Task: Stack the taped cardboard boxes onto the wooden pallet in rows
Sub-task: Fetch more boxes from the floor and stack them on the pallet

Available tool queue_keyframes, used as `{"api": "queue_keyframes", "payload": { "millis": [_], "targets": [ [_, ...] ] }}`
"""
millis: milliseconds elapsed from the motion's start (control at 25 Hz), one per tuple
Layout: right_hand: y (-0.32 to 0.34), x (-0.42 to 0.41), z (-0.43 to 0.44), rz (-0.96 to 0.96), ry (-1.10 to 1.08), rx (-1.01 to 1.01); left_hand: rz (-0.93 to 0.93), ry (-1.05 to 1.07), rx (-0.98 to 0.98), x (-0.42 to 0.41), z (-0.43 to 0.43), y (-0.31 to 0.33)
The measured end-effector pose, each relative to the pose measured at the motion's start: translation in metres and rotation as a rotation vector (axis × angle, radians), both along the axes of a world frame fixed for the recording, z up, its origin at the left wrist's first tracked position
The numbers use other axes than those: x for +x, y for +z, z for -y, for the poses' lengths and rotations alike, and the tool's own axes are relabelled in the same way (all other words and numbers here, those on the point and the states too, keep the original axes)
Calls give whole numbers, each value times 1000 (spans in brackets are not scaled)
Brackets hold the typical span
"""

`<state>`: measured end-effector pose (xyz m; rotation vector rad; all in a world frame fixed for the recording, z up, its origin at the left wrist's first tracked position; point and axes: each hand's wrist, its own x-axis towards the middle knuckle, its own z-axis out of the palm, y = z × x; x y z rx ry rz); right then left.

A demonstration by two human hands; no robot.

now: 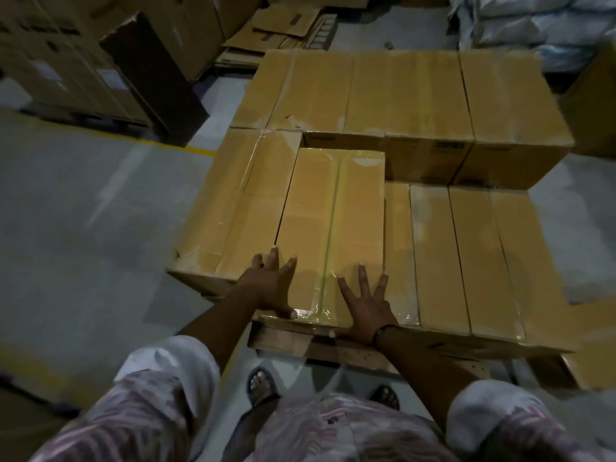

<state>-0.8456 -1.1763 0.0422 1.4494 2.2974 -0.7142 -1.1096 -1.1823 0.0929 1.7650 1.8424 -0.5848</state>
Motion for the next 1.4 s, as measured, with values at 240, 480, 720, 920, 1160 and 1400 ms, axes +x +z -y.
{"api": "queue_keyframes", "payload": {
  "millis": [240, 480, 720, 920, 1160, 1400],
  "targets": [
    [10, -21, -31, 68, -21, 36, -90, -173, 88, -23, -15, -2],
    [6, -27, -24, 72, -105, 55, -99, -255, 205, -35, -13, -12],
    [14, -31, -28, 52, -151, 38, -106, -270, 232, -38, -15, -11],
    [11, -31, -37, 62, -137, 46, -104, -233, 235, -35, -17, -10],
    [11, -31, -48, 2, -174, 12, -84, -187, 231, -32, -21, -11],
    [13, -22, -75, -385, -695, -41, -5, -132, 28, -28, -58, 2]
  ]
}}
